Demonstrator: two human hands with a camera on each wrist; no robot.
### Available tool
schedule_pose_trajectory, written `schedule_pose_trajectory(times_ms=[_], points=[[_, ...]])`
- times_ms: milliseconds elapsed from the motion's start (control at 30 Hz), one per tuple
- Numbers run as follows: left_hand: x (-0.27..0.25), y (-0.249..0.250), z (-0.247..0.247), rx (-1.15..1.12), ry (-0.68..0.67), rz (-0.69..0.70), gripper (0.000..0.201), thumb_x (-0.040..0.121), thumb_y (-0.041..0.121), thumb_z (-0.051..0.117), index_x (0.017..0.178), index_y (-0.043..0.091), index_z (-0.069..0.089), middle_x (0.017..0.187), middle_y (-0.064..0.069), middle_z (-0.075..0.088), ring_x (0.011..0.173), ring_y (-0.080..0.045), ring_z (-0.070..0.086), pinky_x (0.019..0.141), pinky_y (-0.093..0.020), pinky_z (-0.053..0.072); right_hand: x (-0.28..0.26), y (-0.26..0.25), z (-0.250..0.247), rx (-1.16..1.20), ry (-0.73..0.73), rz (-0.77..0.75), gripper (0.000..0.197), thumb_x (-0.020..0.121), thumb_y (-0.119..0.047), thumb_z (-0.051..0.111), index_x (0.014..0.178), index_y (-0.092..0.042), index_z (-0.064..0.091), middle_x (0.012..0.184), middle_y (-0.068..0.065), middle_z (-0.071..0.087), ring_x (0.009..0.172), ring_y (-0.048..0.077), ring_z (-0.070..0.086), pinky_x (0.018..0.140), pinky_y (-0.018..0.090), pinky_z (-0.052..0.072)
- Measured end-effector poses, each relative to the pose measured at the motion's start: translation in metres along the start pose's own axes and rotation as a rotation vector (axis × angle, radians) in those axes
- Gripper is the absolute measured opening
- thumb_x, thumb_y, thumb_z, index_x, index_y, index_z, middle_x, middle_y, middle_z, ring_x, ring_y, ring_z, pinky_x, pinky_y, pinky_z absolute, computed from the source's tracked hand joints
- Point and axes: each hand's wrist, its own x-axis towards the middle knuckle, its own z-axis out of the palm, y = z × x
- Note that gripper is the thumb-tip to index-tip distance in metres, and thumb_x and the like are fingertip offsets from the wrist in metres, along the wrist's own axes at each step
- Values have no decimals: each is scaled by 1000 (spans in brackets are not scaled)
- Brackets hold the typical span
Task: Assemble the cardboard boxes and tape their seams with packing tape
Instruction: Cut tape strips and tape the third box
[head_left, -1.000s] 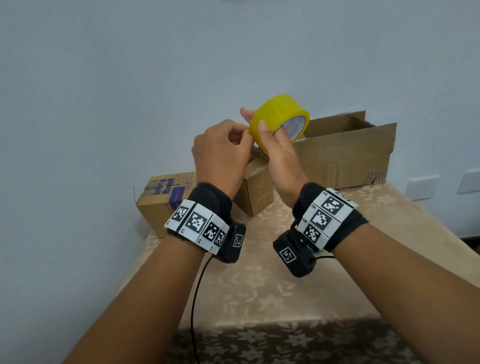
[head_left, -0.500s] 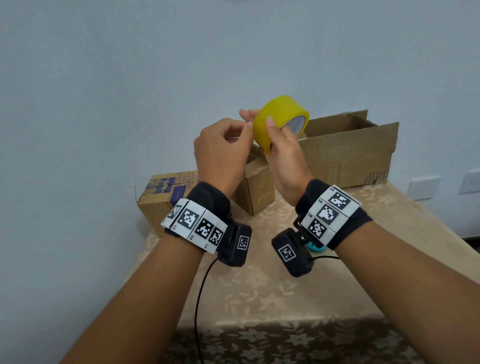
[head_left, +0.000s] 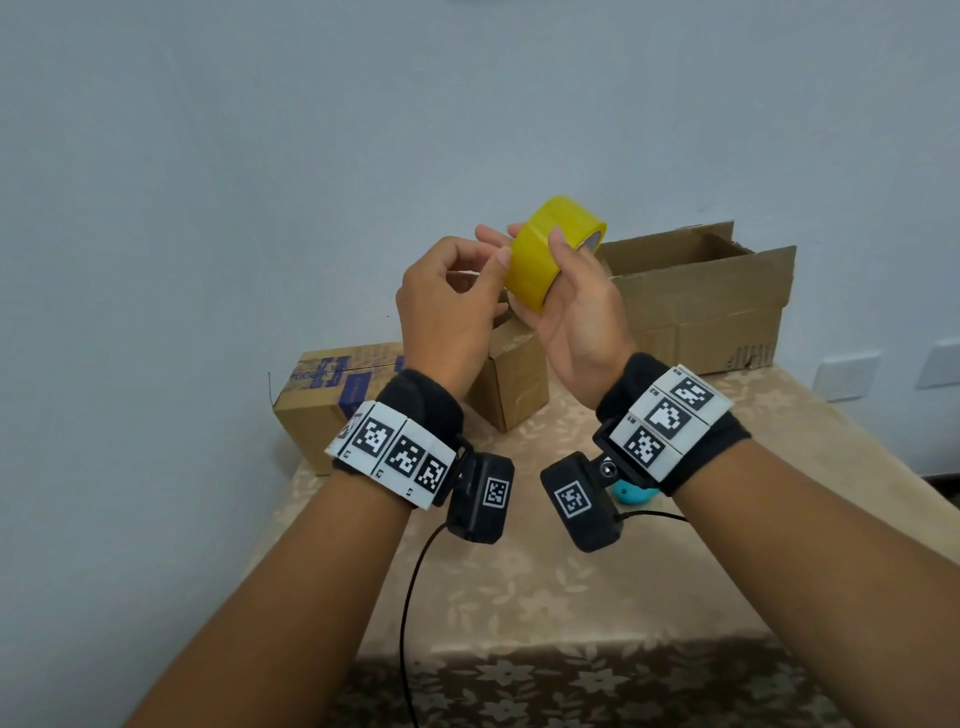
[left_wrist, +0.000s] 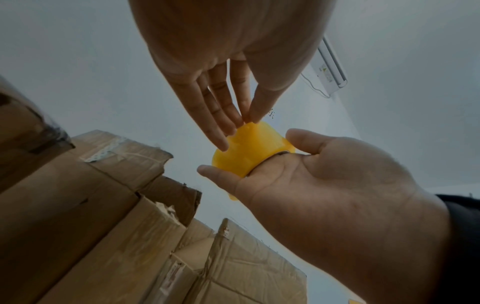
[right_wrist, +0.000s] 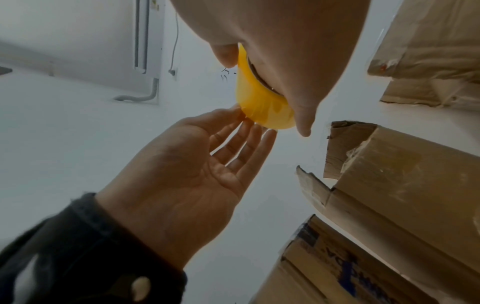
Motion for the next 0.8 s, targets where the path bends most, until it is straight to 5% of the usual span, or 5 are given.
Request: schedule_pose_trajectory(times_ms=[233,433,633,733,800], points=[[-1,0,2,-17,-3,-24,20,86,34,79,91,16,74,88,4,75,84,-20,74,75,-50,63,0,-1,0,47,-9,3,37,111,-33,33,130,-6,50,137,13,67,134,32,59,122,55,33],[0,-3,1,22,42,-9,11,86,28,78,87,18,75,85,5,76,82,-19,75,78,-49,63,-3,-3,3,25,-15,-46,30,113,-27,31,124,-7,51,138,17,65,131,25,62,115,43,44],[-2,3,3,244,92,106,10,88,24,71,83,22,79,74,13,74,72,-1,70,77,-36,61,-1,6,5,-246,-8,-133,27,108,-36,39,128,-26,56,143,2,63,138,12,54,121,43,37],[-1,4,2,370,95,153,16,87,31,67,81,24,81,73,13,74,73,-3,70,77,-37,59,-3,10,6,-351,-21,-144,25,110,-36,37,128,-37,56,151,-4,56,143,9,46,124,43,31],[0,4,1,453,93,176,21,90,36,65,82,24,81,75,11,75,74,-9,71,77,-39,59,-5,12,6,-382,-35,-142,30,113,-32,35,139,-33,51,154,-5,52,145,7,44,125,41,29]])
